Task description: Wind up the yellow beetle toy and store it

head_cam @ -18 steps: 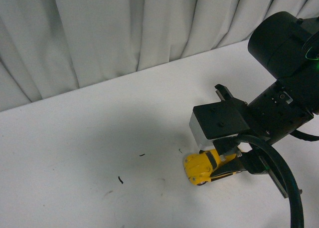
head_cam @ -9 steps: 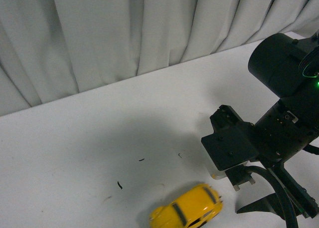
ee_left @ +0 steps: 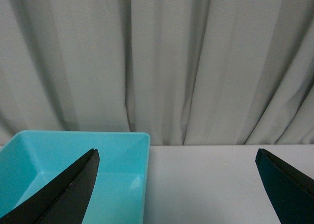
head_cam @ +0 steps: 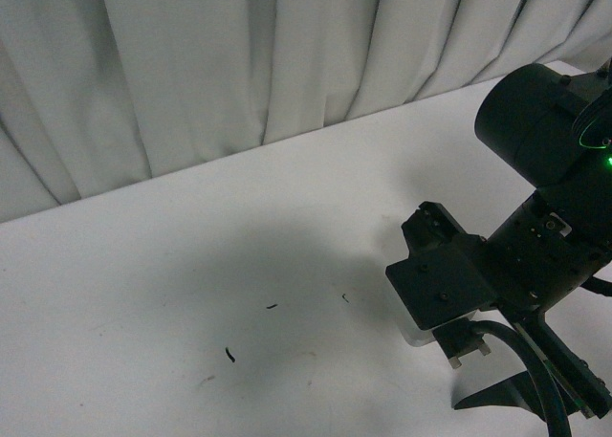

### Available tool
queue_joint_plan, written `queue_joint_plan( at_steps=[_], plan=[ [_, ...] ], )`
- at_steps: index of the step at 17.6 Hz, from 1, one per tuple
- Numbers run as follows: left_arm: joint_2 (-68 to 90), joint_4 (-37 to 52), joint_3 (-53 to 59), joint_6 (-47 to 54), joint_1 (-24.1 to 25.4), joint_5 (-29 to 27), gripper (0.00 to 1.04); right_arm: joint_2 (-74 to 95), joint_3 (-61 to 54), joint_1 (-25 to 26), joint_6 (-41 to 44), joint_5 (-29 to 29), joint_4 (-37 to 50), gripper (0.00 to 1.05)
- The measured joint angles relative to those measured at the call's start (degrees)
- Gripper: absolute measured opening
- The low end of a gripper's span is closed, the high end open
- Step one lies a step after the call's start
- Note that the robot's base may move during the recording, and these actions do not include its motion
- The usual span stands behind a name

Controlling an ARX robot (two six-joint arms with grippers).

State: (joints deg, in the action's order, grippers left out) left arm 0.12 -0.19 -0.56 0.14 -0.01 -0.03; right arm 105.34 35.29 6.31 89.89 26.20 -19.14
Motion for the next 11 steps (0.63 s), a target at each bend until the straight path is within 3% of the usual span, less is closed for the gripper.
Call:
queue_joint_plan(
  at_steps=[11],
  plan=[
    [0.0, 0.0, 0.0, 0.0, 0.0, 0.0, 0.98, -3.63, 6.64, -1.49, 4.28, -1.27, -6.05, 0.98]
  ],
)
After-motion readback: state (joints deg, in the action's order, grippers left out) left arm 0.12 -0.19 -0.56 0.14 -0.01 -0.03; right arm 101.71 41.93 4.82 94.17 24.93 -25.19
